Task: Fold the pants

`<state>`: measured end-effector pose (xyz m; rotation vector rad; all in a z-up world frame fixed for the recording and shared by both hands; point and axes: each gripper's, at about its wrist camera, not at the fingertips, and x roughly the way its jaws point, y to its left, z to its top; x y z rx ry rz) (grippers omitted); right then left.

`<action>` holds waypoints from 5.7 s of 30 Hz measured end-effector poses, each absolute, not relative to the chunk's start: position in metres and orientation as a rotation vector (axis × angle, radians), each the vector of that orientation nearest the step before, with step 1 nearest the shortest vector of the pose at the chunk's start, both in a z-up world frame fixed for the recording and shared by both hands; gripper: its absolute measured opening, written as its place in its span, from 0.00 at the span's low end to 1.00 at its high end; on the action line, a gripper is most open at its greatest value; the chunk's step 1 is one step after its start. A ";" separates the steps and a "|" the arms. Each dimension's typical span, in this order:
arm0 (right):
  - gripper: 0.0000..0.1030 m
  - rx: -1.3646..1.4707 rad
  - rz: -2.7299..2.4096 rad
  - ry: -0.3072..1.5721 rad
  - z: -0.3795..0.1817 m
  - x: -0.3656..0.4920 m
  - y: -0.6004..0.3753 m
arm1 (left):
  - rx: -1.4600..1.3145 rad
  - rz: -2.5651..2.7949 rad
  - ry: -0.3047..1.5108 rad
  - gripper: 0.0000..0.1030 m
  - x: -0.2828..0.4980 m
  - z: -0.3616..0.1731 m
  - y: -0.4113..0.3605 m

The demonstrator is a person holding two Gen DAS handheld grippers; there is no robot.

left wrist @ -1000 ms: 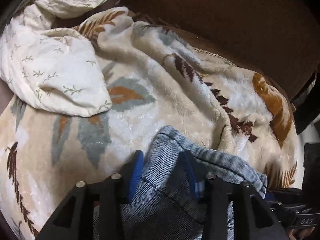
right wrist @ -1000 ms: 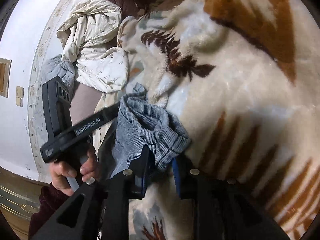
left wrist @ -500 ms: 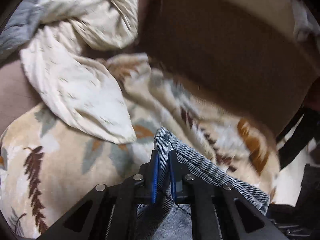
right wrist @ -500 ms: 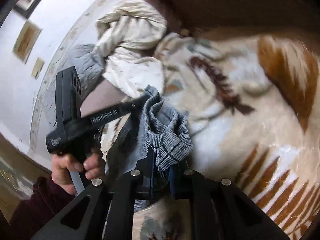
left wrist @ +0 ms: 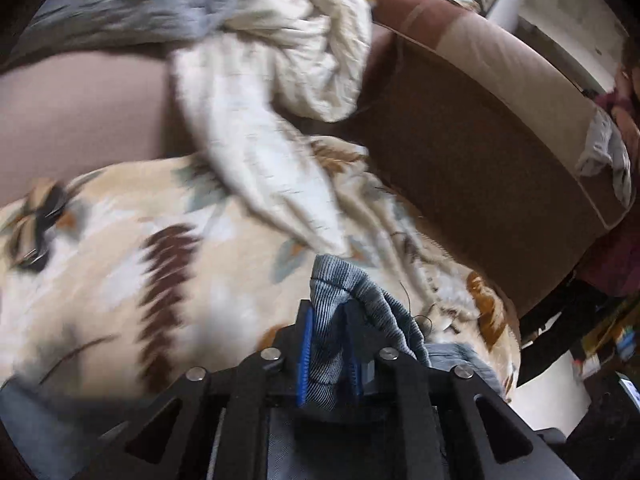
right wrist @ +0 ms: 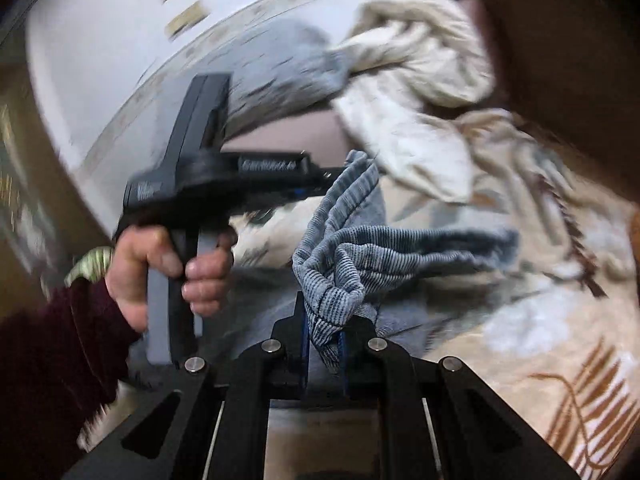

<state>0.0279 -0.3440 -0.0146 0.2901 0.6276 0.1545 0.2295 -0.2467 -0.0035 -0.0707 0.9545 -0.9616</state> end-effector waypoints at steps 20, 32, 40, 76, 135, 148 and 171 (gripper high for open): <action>0.48 0.743 0.288 0.726 -0.039 0.037 -0.418 | 0.094 -0.772 0.882 0.36 0.138 0.002 -0.134; 0.51 1.046 0.021 0.715 -0.069 0.007 -0.490 | 0.545 -0.800 0.767 0.77 0.073 -0.010 -0.263; 0.51 1.039 0.072 0.754 -0.073 0.017 -0.480 | 0.570 -0.770 0.857 0.27 0.095 -0.037 -0.282; 0.49 0.759 0.196 1.005 -0.105 0.080 -0.370 | 0.137 -0.541 1.014 0.54 0.101 -0.066 -0.164; 0.14 -0.437 0.603 1.150 -0.088 0.282 0.119 | -0.702 0.189 0.678 0.42 0.054 -0.080 0.134; 0.11 -0.216 0.555 0.924 0.013 0.250 0.041 | -0.523 0.029 0.441 0.19 0.030 -0.024 0.096; 0.11 0.417 0.408 0.732 0.000 0.190 -0.328 | 0.096 -0.626 0.374 0.10 -0.034 -0.001 -0.207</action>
